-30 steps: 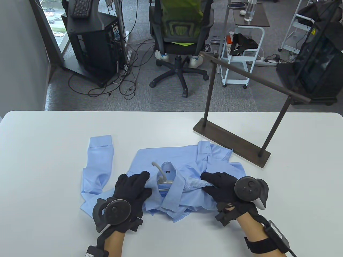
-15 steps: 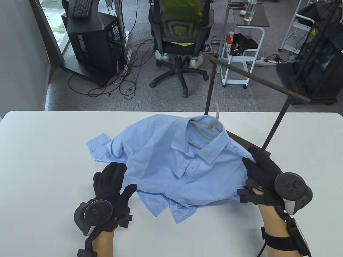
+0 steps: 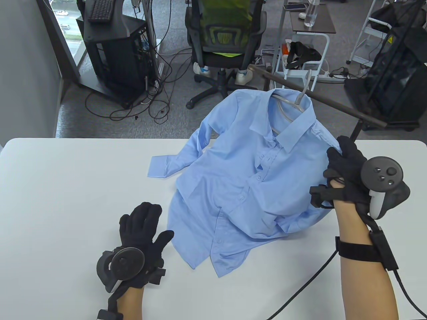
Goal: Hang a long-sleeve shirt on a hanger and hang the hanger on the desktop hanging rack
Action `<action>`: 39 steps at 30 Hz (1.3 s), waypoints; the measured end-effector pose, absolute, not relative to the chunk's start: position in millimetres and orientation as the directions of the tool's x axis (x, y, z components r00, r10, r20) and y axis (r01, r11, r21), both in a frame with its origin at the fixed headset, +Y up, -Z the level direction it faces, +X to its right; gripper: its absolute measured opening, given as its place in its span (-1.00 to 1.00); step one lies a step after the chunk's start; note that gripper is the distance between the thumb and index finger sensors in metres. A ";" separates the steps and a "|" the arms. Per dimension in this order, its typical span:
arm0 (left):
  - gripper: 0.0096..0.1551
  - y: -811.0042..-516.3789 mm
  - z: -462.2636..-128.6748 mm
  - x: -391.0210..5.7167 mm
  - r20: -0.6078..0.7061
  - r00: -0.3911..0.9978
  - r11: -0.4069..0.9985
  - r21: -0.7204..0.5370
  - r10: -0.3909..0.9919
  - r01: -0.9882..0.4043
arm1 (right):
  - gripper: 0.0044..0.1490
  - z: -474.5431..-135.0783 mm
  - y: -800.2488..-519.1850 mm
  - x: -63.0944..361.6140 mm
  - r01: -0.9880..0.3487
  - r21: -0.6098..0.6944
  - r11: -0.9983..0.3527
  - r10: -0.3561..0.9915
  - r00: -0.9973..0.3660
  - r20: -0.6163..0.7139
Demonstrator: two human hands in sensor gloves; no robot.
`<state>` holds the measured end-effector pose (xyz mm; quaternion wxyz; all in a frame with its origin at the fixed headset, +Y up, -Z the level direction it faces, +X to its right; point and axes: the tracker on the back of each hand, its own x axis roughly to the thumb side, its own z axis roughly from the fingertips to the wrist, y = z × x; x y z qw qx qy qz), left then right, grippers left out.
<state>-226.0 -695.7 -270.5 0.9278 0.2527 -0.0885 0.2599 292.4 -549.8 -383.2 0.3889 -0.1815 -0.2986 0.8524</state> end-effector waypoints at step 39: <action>-0.02 -709.7 -282.0 -210.8 0.276 0.903 0.864 0.298 0.329 -0.406 | -0.19 -426.4 -606.0 289.0 -0.495 -0.539 -0.681 0.693 -0.674 -0.257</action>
